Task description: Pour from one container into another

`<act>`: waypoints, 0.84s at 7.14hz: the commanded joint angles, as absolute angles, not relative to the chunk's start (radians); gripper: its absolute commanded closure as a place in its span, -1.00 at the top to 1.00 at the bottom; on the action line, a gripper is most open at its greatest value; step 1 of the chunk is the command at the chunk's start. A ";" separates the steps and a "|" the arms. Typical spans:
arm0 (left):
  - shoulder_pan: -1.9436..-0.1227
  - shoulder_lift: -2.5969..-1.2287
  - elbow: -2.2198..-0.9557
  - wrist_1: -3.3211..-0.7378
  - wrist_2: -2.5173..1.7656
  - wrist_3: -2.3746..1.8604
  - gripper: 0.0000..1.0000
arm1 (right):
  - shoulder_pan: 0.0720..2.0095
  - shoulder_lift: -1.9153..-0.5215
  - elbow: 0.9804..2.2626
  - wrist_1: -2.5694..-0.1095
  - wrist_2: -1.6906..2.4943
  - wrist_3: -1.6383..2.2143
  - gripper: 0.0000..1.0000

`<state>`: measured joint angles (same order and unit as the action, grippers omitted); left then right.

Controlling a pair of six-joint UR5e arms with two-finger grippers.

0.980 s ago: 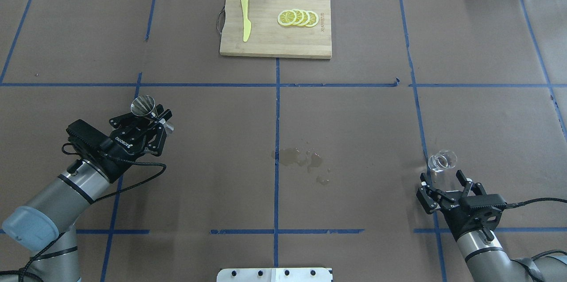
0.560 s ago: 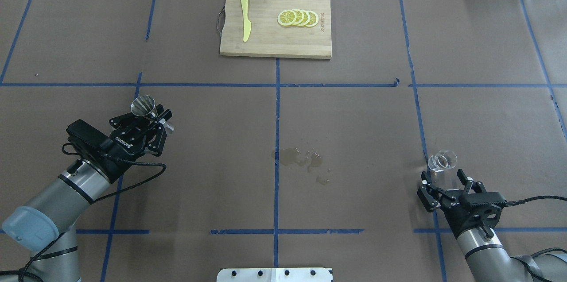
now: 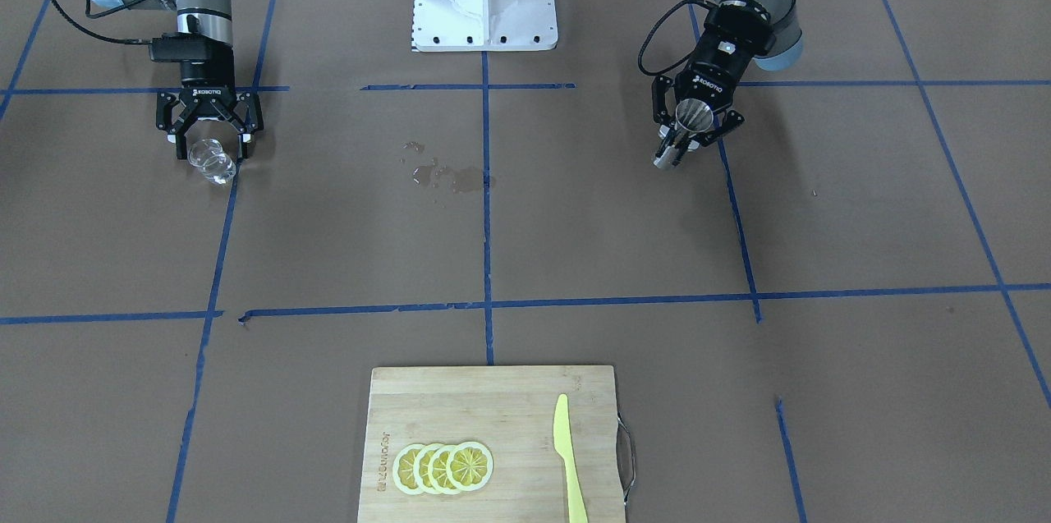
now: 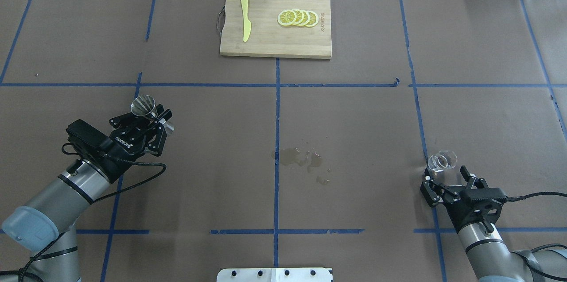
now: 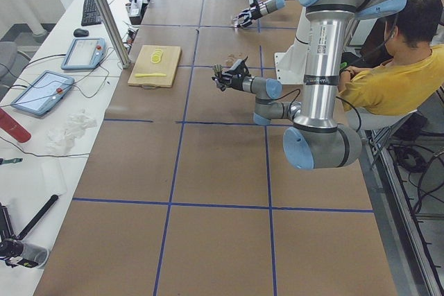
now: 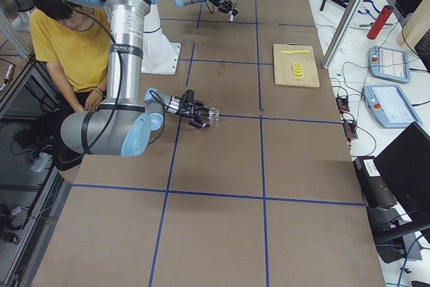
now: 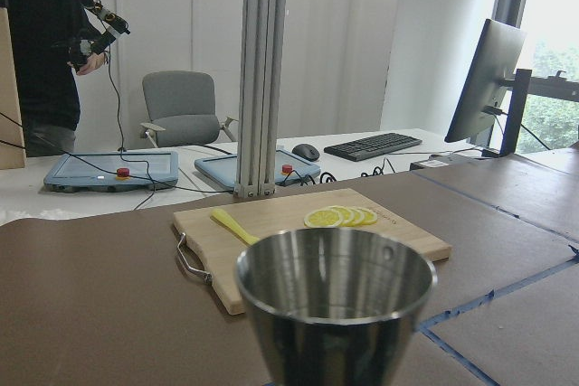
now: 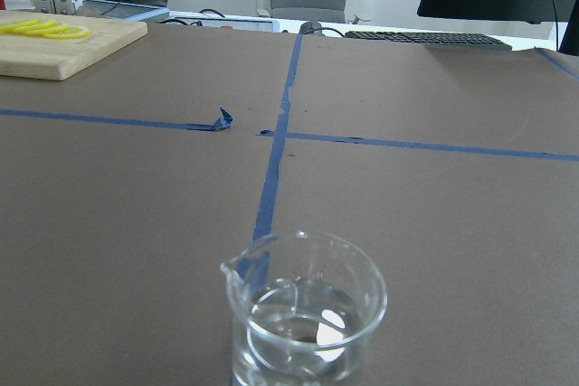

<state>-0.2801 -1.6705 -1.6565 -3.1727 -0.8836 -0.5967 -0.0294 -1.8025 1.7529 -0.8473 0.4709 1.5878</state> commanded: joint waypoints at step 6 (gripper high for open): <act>-0.281 -1.666 -1.675 -3.174 -0.882 -0.597 -1.00 | 0.009 -1.767 1.747 -0.847 0.472 1.545 0.93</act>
